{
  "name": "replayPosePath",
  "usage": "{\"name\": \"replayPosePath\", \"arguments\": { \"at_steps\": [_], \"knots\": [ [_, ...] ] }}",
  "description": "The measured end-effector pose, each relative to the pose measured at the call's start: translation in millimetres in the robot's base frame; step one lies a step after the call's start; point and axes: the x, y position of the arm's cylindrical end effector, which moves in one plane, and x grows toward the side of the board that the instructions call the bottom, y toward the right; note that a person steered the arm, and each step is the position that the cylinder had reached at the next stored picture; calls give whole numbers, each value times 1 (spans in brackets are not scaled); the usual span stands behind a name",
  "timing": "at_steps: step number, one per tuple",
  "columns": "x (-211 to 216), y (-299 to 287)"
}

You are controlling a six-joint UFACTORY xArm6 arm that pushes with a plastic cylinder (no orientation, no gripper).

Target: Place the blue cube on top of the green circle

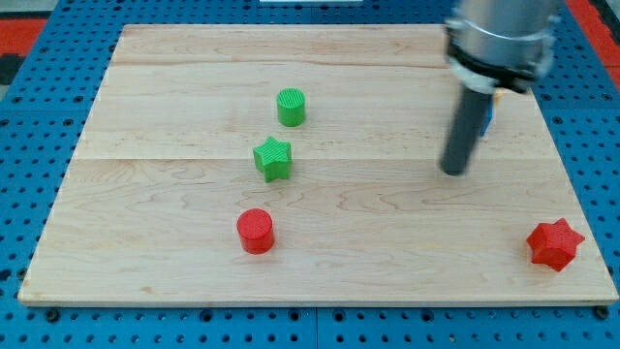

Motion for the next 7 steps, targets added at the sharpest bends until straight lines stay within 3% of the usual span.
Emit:
{"name": "replayPosePath", "arguments": {
  "at_steps": [1, 2, 3, 4, 6, 7],
  "knots": [
    [-21, 59],
    [-64, 60],
    [-99, 21],
    [-112, -88],
    [-52, -115],
    [-94, -125]
  ]
}}
